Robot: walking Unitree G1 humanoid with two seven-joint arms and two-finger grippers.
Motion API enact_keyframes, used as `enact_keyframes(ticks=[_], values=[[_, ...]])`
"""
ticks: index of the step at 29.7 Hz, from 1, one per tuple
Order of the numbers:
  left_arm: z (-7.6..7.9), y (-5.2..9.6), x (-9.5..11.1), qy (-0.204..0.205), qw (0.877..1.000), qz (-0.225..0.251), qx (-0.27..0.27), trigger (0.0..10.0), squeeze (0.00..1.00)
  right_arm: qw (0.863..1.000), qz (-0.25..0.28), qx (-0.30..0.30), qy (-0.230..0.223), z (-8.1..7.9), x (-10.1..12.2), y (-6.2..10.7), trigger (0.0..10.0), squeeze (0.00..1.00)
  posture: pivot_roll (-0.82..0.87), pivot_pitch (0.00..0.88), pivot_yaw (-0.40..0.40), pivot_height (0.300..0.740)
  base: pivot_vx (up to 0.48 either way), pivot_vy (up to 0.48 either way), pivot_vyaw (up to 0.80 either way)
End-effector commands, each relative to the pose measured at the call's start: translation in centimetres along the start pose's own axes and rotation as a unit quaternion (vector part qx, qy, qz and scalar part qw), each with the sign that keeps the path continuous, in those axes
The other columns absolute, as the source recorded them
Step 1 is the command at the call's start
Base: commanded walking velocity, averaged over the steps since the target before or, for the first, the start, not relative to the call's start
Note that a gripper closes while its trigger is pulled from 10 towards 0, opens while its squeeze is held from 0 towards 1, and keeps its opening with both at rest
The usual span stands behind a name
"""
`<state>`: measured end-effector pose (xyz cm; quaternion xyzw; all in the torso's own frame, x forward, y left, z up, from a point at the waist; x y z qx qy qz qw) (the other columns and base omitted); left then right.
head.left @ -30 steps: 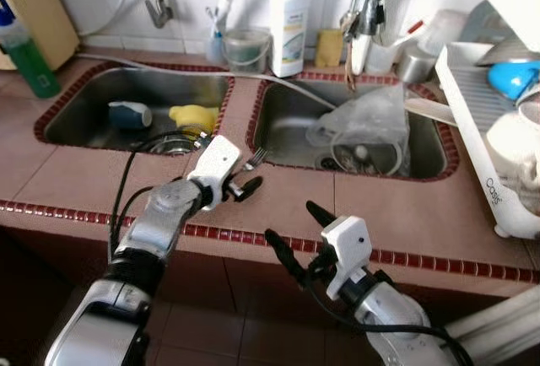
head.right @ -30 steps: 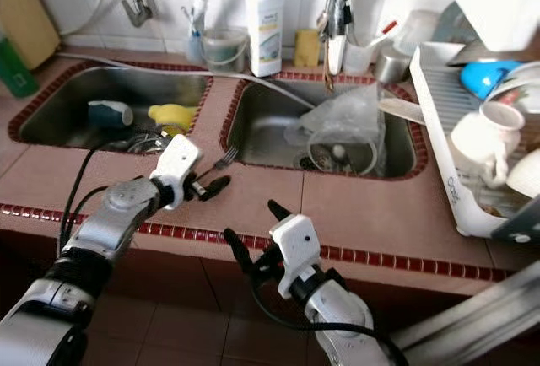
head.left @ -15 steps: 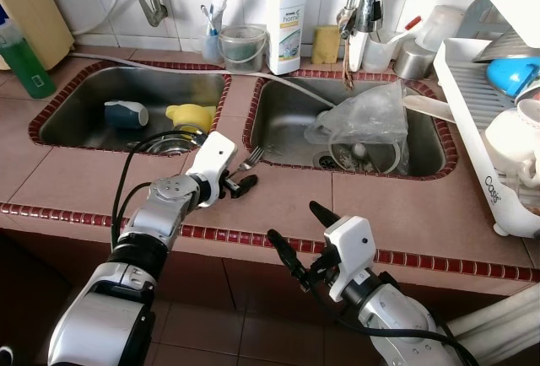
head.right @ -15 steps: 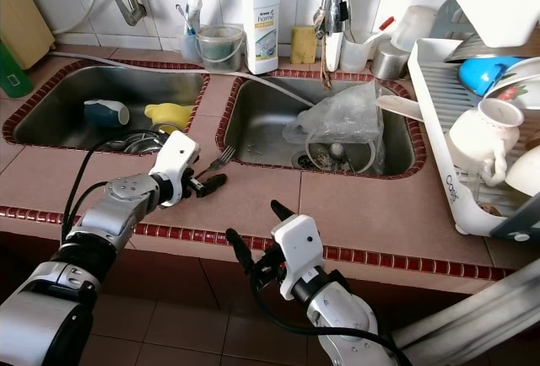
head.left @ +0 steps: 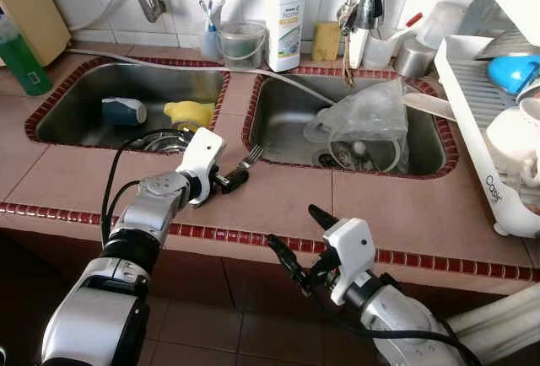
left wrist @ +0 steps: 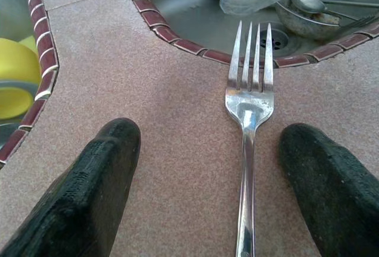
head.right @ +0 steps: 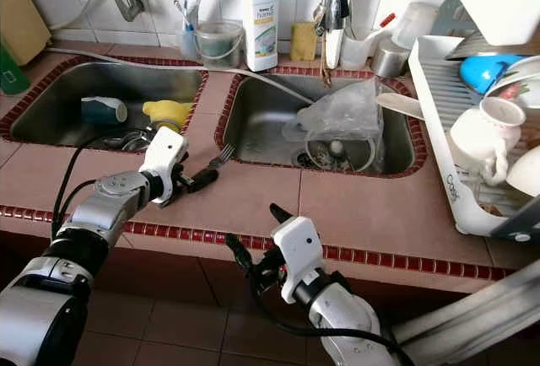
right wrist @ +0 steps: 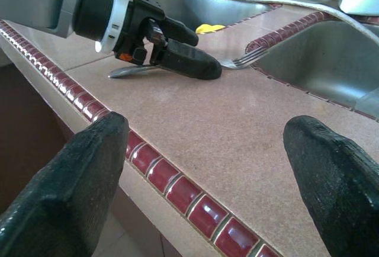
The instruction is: Kitchen organization
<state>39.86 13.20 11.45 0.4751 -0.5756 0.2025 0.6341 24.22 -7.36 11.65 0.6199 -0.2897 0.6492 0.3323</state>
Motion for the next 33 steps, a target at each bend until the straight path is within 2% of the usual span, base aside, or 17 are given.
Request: enact_keyframes(ticks=[1,6,10,16,17,18,19,20,21,24,33], values=[[-0.2,0.5,-2.9,0.013,0.998,-0.056,0.008,10.0,0.00,1.000,0.003,0.004,0.000,-0.2,0.3,0.1,10.0,0.00,-0.21,0.129,0.043,0.740,0.000,0.000,0.00],[0.0,0.7,-3.9,0.021,0.997,-0.077,0.005,10.0,0.00,1.000,-0.001,0.003,0.002,0.0,0.4,0.2,10.0,0.00,-0.21,0.137,0.042,0.740,0.000,0.000,0.00],[-0.1,1.3,-5.1,0.041,0.995,-0.089,0.011,10.0,0.00,1.000,-0.003,0.000,0.004,0.3,0.4,0.3,10.0,0.00,-0.20,0.144,0.039,0.740,0.000,0.000,0.00],[0.6,2.2,-5.8,0.058,0.995,-0.084,0.002,10.0,0.00,1.000,-0.002,0.002,0.007,0.4,0.4,0.1,10.0,0.00,-0.18,0.144,0.032,0.740,0.000,0.000,0.00],[0.6,2.3,-5.9,0.059,0.995,-0.083,0.001,9.7,0.00,1.000,-0.001,0.002,0.006,0.4,0.4,0.0,10.0,0.00,-0.18,0.144,0.031,0.740,0.000,0.000,0.00],[0.7,2.4,-6.0,0.055,0.995,-0.085,0.001,6.5,0.00,1.000,-0.001,0.004,0.007,0.4,0.5,-0.1,10.0,0.00,-0.18,0.144,0.030,0.740,0.000,0.000,0.00],[0.7,2.5,-6.2,0.050,0.995,-0.082,0.001,2.4,0.00,1.000,0.000,0.006,0.007,0.4,0.5,-0.2,10.0,0.00,-0.18,0.143,0.028,0.740,0.000,0.000,0.00],[0.8,2.6,-6.2,0.049,0.996,-0.081,0.001,2.4,0.00,1.000,0.000,0.007,0.007,0.4,0.5,-0.2,10.0,0.00,-0.18,0.143,0.028,0.740,0.000,0.000,0.00],[0.8,2.7,-6.0,0.036,0.996,-0.078,-0.002,0.0,0.00,1.000,0.000,0.007,0.008,0.4,0.5,-0.3,10.0,0.00,-0.18,0.142,0.028,0.740,0.000,0.000,0.00],[0.8,2.9,-5.8,0.055,0.996,-0.077,0.001,0.0,0.00,1.000,0.000,0.007,0.009,0.6,0.5,-0.3,10.0,0.00,-0.18,0.140,0.027,0.740,0.000,0.000,0.00],[0.9,3.2,-5.7,0.041,0.996,-0.077,-0.003,0.0,0.00,1.000,0.003,0.006,0.007,0.7,0.7,-0.3,10.0,0.00,-0.18,0.140,0.028,0.740,0.000,0.000,0.00]])
Point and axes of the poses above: a point about 5 cm out from each wrist's last joint towards the gripper, its own y axis pointing back from the gripper into the wrist, its own x axis along the axis of the wrist's last joint, z = x × y, the point moved 3 cm from there along -y, pointing out of the wrist towards the gripper, and after that the axes turned 1 degree about y, right-handed, at the moved point
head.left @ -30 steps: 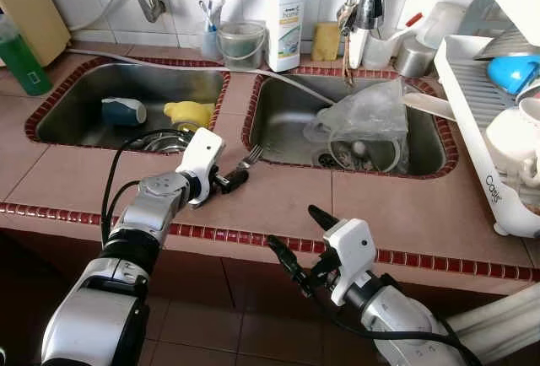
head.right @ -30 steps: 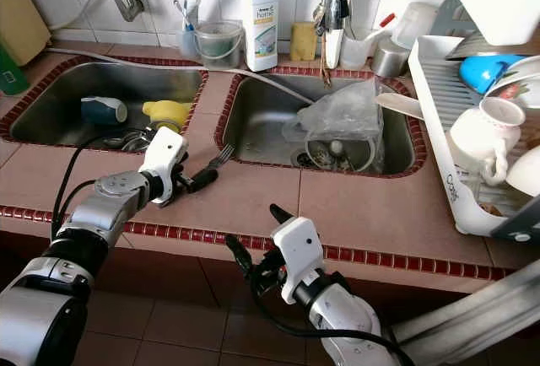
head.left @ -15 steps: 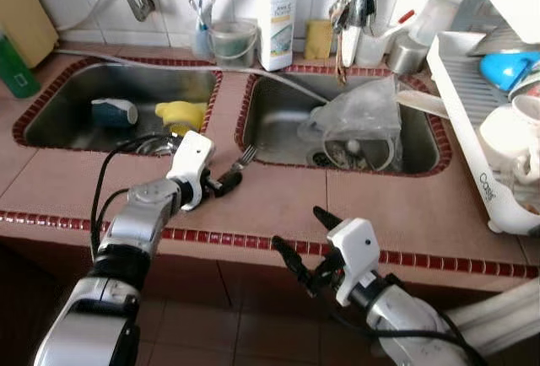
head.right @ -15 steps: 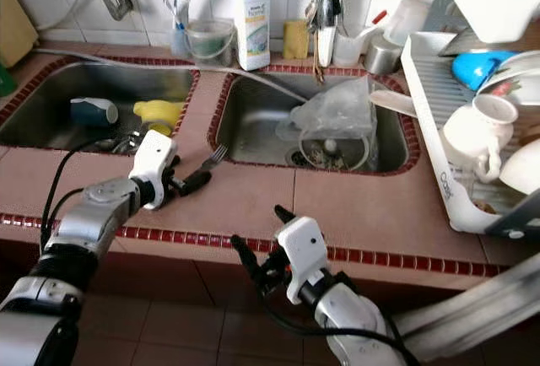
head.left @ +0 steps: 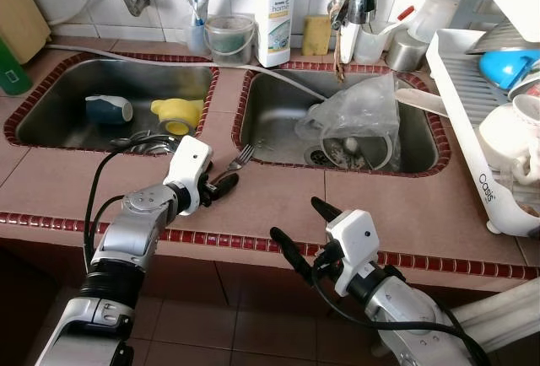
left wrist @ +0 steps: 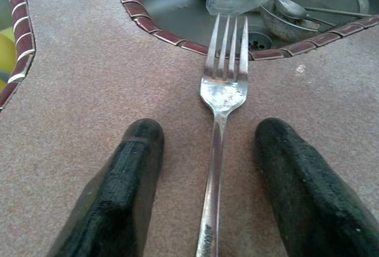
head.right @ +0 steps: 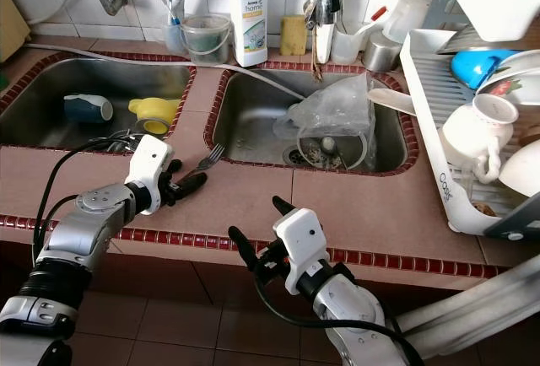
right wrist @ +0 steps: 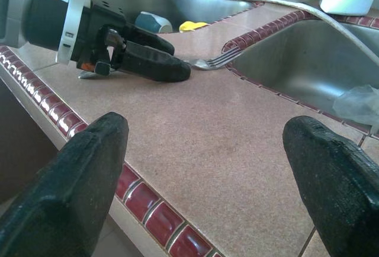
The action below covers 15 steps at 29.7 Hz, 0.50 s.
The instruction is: Kitchen organization
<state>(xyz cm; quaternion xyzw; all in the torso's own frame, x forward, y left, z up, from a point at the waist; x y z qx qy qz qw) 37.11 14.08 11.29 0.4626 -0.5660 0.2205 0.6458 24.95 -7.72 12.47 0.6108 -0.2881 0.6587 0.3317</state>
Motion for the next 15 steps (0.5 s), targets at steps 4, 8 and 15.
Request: enact_keyframes(ticks=[4,8,15], values=[[0.31,0.95,-4.92,0.017,0.996,-0.093,-0.003,0.0,0.00,1.000,-0.004,0.006,-0.005,-0.22,-0.17,0.11,10.0,0.00,-0.18,0.142,0.029,0.740,0.000,0.000,0.00],[0.62,1.12,-5.17,0.019,0.995,-0.096,-0.006,0.0,0.00,1.000,-0.004,0.005,-0.004,-0.12,-0.19,0.16,10.0,0.00,-0.18,0.142,0.026,0.740,0.000,0.000,0.00],[0.63,1.31,-5.06,0.019,0.995,-0.094,-0.005,0.0,0.00,1.000,-0.005,0.007,-0.002,0.01,-0.18,0.09,10.0,0.00,-0.17,0.142,0.021,0.740,0.000,0.000,0.00]])
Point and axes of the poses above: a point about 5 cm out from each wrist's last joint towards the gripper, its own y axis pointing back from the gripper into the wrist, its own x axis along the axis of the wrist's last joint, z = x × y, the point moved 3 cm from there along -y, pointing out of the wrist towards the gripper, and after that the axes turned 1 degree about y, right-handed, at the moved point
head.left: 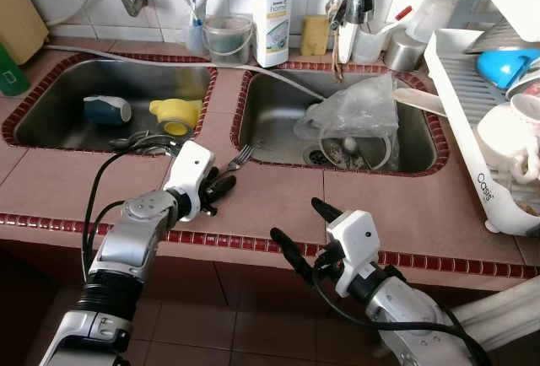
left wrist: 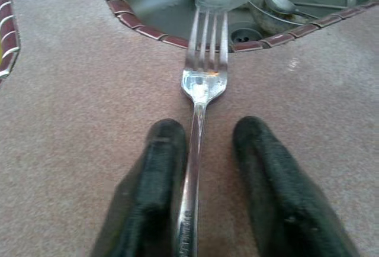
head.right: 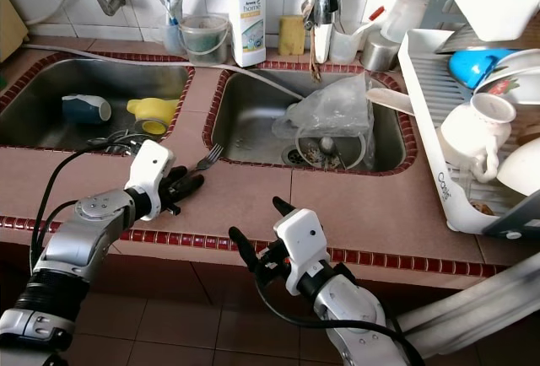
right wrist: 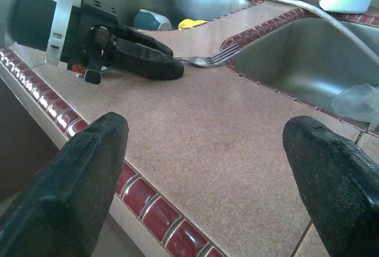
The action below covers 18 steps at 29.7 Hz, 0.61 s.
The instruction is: Kitchen organization
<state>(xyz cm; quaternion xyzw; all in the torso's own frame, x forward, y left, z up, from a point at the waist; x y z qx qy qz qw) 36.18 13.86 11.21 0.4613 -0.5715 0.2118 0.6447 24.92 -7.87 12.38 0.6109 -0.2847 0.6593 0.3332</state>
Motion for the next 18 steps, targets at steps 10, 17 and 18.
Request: enact_keyframes(ticks=[10,17,18], values=[[-0.06,0.51,-4.41,0.019,0.996,-0.092,-0.001,0.0,0.00,1.000,-0.002,0.004,-0.002,-0.08,-0.05,-0.01,10.0,0.00,-0.18,0.142,0.032,0.740,0.000,0.000,0.00],[0.22,0.24,-4.28,0.014,0.996,-0.092,-0.008,0.0,0.00,1.000,-0.002,0.000,-0.002,-0.06,-0.04,0.11,10.0,0.00,-0.19,0.140,0.040,0.740,0.000,0.000,0.00],[0.32,0.11,-4.16,0.012,0.996,-0.092,-0.011,0.0,0.00,1.000,-0.003,-0.001,-0.002,-0.07,-0.08,0.17,10.0,0.00,-0.19,0.138,0.041,0.740,0.000,0.000,0.00]])
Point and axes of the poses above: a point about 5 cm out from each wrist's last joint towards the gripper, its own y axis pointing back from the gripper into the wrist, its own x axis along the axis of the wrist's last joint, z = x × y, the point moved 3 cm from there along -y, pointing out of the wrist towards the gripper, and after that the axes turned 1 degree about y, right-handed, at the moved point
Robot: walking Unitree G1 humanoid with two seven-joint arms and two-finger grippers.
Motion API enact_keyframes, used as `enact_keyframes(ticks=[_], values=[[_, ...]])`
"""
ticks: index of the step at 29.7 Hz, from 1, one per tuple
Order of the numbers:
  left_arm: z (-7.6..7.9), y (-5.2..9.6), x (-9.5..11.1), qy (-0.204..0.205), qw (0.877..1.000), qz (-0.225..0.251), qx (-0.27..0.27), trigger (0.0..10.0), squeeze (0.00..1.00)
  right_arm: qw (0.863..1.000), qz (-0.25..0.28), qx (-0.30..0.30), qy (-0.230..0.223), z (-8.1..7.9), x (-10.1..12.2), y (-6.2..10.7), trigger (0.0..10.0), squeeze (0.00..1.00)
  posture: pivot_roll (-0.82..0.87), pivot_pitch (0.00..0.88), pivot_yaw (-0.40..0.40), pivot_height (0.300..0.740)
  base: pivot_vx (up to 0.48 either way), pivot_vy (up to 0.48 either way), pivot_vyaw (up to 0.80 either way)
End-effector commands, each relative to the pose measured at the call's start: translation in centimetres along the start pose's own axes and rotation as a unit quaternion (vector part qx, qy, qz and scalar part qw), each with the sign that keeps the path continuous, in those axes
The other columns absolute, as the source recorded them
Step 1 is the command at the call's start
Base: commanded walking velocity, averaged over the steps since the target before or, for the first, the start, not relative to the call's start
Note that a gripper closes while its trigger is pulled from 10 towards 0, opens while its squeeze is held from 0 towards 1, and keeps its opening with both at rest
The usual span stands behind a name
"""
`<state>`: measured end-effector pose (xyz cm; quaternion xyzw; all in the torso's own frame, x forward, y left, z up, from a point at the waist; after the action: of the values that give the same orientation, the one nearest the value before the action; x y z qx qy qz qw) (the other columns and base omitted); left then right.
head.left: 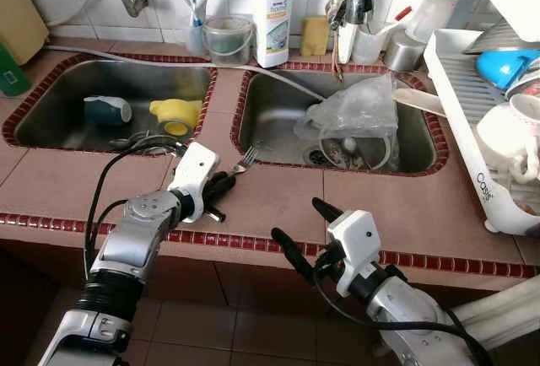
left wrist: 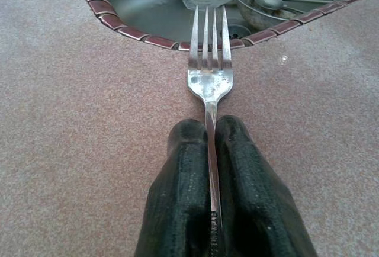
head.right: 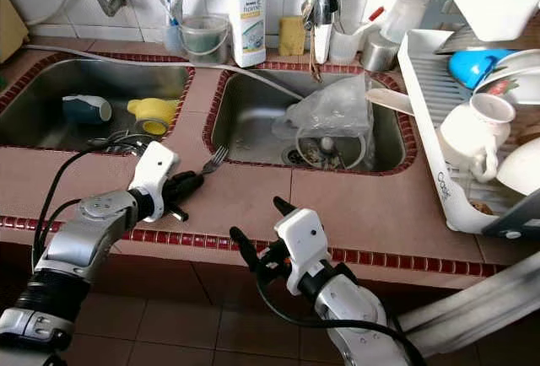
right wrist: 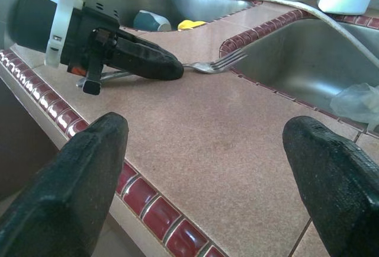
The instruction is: Kitchen organization
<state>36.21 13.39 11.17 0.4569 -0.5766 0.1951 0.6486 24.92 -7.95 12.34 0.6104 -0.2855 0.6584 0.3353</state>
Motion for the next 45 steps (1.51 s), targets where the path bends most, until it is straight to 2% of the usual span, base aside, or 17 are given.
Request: enact_keyframes(ticks=[1,19,28,32,42,45], values=[[0.0,0.2,-4.2,0.020,0.996,-0.085,0.002,0.0,0.00,1.000,-0.003,0.001,-0.002,-0.1,-0.1,0.1,10.0,0.00,-0.19,0.136,0.040,0.740,0.000,0.000,0.00],[-0.2,-0.4,-3.2,0.009,0.997,-0.072,-0.004,0.0,0.00,1.000,0.001,0.009,0.004,-0.1,0.0,-0.4,10.0,0.00,-0.19,0.099,0.032,0.740,0.000,0.000,0.00],[-0.9,-0.5,-2.1,0.023,0.998,-0.050,0.005,0.0,0.00,1.000,0.002,0.009,0.007,0.0,0.0,-0.4,10.0,0.00,-0.19,0.090,0.030,0.740,0.000,0.000,0.00],[-1.4,-0.5,-0.8,0.044,0.999,-0.024,0.009,0.0,0.00,1.000,0.002,0.009,0.007,0.0,0.1,-0.5,10.0,0.00,-0.19,0.087,0.029,0.740,0.000,0.000,0.00],[-2.3,-0.1,1.0,0.050,0.999,0.011,0.015,0.0,0.00,1.000,0.003,0.008,0.007,0.1,0.1,-0.6,10.0,0.00,-0.19,0.087,0.030,0.740,0.000,0.000,0.00],[-2.5,0.1,2.5,0.067,0.997,0.042,0.011,0.0,0.00,1.000,0.003,0.007,0.007,0.2,0.0,-0.7,10.0,0.00,-0.19,0.086,0.029,0.740,0.000,0.000,0.00]])
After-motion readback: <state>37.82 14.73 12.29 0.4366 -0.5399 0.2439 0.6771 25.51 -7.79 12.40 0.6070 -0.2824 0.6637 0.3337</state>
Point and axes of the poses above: a point about 5 cm out from each wrist's last joint towards the gripper, its own y axis pointing back from the gripper into the wrist, its own x axis along the axis of the wrist's last joint, z = x × y, the point moved 3 cm from there along -y, pointing out of the wrist towards the gripper, and after that the axes turned 1 degree about y, right-handed, at the moved point
